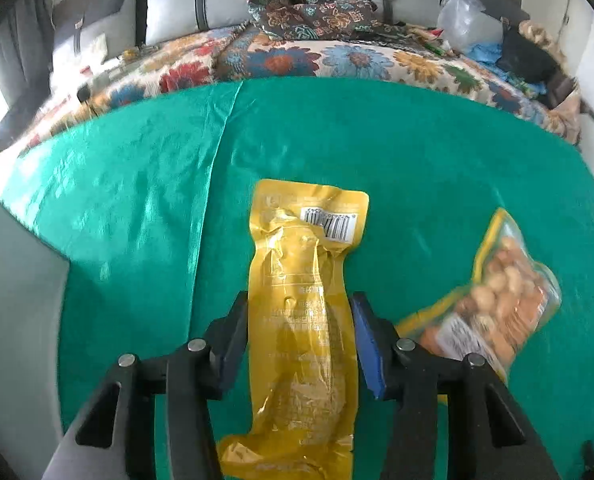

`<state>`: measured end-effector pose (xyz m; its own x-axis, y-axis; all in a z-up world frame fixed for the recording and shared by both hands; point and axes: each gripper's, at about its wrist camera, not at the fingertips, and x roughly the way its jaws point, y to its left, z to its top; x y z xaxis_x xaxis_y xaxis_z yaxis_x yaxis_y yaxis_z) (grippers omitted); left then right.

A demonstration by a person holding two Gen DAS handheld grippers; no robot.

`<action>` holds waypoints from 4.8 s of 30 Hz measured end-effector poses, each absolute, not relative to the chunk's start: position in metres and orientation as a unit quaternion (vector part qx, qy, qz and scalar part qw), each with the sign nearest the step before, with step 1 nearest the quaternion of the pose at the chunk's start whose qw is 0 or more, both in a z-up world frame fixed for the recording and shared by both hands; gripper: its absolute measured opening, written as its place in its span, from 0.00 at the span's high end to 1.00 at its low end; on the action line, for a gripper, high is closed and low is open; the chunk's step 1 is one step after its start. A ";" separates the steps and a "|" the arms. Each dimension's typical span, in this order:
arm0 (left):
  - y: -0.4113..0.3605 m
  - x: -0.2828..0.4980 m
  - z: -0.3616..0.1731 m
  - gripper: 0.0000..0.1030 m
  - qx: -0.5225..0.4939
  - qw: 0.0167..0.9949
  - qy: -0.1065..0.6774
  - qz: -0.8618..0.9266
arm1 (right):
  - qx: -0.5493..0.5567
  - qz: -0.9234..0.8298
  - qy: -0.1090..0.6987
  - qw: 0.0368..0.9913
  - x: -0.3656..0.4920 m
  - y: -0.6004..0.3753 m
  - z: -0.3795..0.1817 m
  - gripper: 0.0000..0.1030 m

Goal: Organize snacks

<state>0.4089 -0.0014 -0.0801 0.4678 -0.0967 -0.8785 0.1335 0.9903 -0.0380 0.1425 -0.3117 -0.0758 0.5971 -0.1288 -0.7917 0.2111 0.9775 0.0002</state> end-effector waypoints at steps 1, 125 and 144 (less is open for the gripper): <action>0.003 0.403 -0.080 0.54 0.021 0.856 0.512 -0.066 | 0.047 -0.095 0.439 0.892 0.143 -0.311 -0.076 0.17; 0.063 0.197 -0.092 0.00 0.022 0.887 0.458 -0.063 | -0.093 0.098 0.452 0.882 0.125 -0.190 -0.063 0.17; 0.058 0.215 -0.086 0.08 0.039 0.848 0.522 -0.080 | 0.054 0.040 0.578 0.813 0.218 -0.211 -0.051 0.17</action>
<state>0.2154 0.0577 -0.0857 0.4423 -0.0958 -0.8917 0.1765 0.9841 -0.0182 0.2183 -0.2114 -0.0514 0.3288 0.1280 -0.9357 -0.0023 0.9909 0.1347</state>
